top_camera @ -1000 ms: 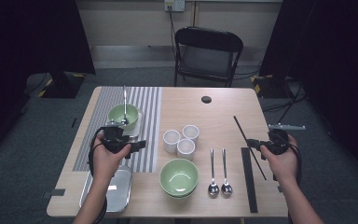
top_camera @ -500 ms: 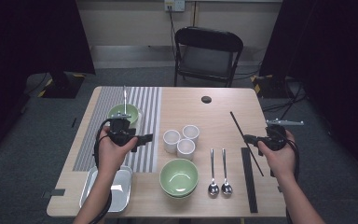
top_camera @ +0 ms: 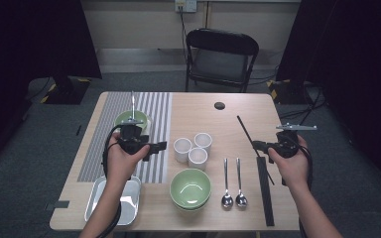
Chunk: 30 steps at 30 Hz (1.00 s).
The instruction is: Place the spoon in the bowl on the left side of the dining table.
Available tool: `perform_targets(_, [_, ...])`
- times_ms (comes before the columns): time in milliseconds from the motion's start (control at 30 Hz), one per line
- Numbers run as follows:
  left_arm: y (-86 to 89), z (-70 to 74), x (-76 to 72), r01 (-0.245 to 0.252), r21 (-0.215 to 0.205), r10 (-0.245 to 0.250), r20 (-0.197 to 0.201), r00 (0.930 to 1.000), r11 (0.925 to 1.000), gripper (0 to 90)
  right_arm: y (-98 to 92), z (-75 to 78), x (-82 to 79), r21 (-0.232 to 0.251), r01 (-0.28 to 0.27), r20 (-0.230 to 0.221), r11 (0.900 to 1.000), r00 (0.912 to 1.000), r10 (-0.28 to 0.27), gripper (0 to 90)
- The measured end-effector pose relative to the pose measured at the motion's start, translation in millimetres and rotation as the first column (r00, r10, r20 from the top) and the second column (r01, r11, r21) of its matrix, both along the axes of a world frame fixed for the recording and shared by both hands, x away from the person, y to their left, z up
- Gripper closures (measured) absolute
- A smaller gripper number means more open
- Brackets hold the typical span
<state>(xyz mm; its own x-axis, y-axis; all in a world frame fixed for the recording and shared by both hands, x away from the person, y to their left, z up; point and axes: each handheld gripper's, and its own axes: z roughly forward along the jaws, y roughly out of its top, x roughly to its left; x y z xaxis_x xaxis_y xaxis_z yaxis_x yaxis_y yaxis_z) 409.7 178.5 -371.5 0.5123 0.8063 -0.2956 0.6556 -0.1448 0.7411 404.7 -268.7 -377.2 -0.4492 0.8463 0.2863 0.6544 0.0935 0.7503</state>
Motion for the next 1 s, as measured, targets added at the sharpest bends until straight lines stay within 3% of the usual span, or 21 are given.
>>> perform_targets(267, [-7.1, 2.3, -4.8, 0.012, -0.004, -0.012, -0.001, 0.9999, 0.9999, 19.0, 18.7, 0.9, 6.0, 0.009, -0.049, -0.003, 0.999, 0.9988, 0.049, 87.0])
perform_targets(567, [-16.4, 3.0, -2.9, 0.028, -0.014, -0.028, -0.006, 0.9996, 0.9995, 19.0, 33.1, 7.0, 5.3, 0.038, -0.077, 0.01, 0.996, 0.997, 0.077, 87.0])
perform_targets(667, [-20.6, 4.7, -1.7, 0.034, -0.032, -0.034, -0.005, 0.9994, 0.9989, 20.7, 41.3, 9.1, 5.2, 0.034, -0.094, 0.015, 0.995, 0.9955, 0.094, 87.0])
perform_targets(1000, [-37.9, 12.9, 5.5, 0.067, -0.026, -0.067, -0.011, 0.9977, 0.9974, 18.4, 60.5, 10.5, 4.2, 0.032, -0.134, 0.019, 0.99, 0.9908, 0.134, 87.0])
